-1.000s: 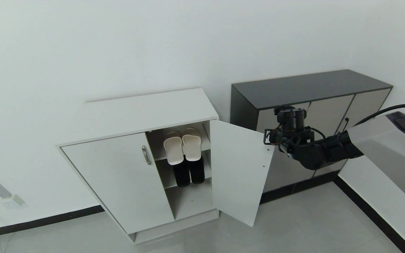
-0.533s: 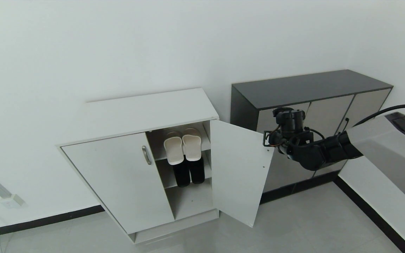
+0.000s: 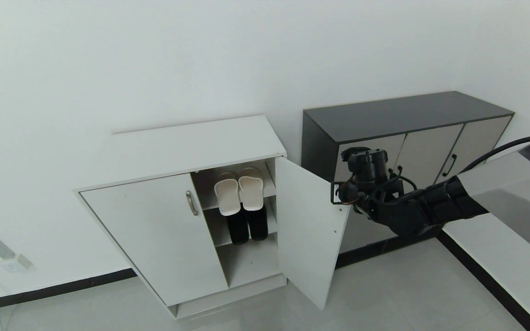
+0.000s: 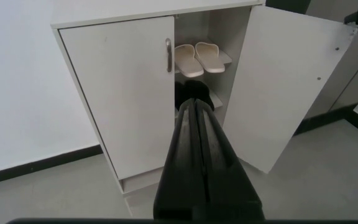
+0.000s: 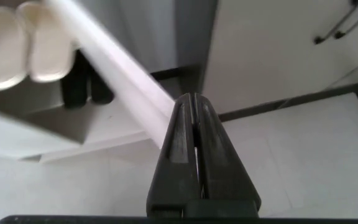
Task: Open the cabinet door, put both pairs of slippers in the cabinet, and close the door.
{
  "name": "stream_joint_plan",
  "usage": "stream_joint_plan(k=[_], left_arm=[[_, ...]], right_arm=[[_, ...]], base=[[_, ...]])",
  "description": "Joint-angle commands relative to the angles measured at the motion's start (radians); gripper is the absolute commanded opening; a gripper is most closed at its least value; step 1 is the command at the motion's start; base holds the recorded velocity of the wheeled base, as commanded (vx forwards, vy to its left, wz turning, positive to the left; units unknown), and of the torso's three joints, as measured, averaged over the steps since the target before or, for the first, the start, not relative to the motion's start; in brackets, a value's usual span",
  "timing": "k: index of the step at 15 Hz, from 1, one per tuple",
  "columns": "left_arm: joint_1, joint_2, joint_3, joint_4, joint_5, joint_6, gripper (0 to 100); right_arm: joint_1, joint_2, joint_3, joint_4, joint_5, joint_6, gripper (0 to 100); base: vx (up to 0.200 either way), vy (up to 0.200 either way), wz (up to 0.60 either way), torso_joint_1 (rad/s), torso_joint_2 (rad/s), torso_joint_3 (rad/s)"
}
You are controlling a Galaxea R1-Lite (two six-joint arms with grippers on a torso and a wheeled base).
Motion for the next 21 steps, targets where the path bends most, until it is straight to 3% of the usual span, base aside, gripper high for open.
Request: stream_joint_plan(k=[1,5,13,18,21], left_arm=[[0.0,0.001,0.0,0.0,0.0,-0.002,0],[0.0,0.001,0.0,0.0,0.0,-0.002,0],[-0.001,0.001,0.0,0.0,0.0,-0.002,0],[0.0,0.001,0.0,0.0,0.0,-0.002,0],[0.0,0.001,0.0,0.0,0.0,-0.003,0]], right_arm=[[0.076,-0.071,0.059,-0.002,-0.001,0.012,0],[0.145,-0.138,0.117,-0.005,-0.001,0.02,0],[0.107,-0.034,0.089,-0.005,0.002,0.018,0],[0.184,-0.025,0.109,-0.005,0.009,0.038,0],[0.234,-0.074,0.146,-0.007,0.074,0.075,0]], base=[[0.0,0.0,0.0,0.0,0.0,0.0],[0.0,0.0,0.0,0.0,0.0,0.0],[0.0,0.0,0.0,0.0,0.0,0.0],[0.0,0.0,0.0,0.0,0.0,0.0],[0.0,0.0,0.0,0.0,0.0,0.0]])
